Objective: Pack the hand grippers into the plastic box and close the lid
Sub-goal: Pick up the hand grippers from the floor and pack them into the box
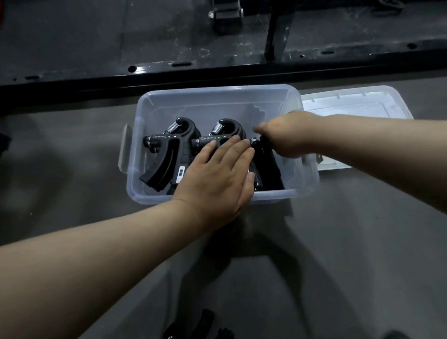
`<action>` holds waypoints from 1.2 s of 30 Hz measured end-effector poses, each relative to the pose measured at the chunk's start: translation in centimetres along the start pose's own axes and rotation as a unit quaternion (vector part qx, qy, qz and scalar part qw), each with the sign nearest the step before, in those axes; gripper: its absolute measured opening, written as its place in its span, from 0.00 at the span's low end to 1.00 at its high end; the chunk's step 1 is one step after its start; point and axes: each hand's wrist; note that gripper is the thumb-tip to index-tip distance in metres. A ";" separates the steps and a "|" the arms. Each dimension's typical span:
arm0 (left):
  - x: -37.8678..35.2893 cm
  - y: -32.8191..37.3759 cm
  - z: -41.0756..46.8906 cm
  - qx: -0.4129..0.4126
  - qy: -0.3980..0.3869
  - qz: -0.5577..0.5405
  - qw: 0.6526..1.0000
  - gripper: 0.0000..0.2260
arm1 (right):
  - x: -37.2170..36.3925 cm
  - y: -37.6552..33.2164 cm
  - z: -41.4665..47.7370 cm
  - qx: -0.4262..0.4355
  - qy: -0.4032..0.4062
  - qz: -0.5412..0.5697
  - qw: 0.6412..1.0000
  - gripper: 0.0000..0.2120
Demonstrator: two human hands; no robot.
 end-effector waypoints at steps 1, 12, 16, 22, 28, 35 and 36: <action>0.0 0.0 0.0 0.000 0.005 0.000 1.000 0.24 | -0.1 -0.4 0.4 -0.002 -0.018 -0.008 1.000 0.14; 0.6 -0.2 -1.0 0.024 0.026 0.015 0.999 0.25 | -0.9 -3.6 -3.9 -0.045 0.099 0.137 0.985 0.14; 1.7 -2.3 -3.9 0.079 -0.035 0.006 0.996 0.29 | -2.2 -7.7 -8.2 -0.125 0.198 0.327 0.916 0.14; 1.5 -3.6 -6.7 0.086 -0.068 -0.036 0.993 0.29 | -5.0 -12.4 -12.7 -0.104 0.324 0.316 0.886 0.22; 1.6 -3.1 -6.4 0.101 -0.073 -0.032 0.992 0.32 | -5.8 -18.8 -13.9 0.221 0.172 0.151 0.948 0.22; 1.4 -3.0 -6.5 0.105 -0.061 -0.032 0.992 0.30 | -7.2 -27.7 -12.9 0.349 -0.004 0.008 0.937 0.30; 1.4 -3.0 -6.5 0.105 -0.059 -0.033 0.992 0.30 | -7.6 -28.5 -12.9 0.350 0.001 -0.006 0.937 0.28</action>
Point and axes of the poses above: each hand's wrist, its own z-axis towards the middle knuckle, its own x-axis out of the back of the hand, y = z × x, and after that the axes turned 5 degrees about -z, right-handed
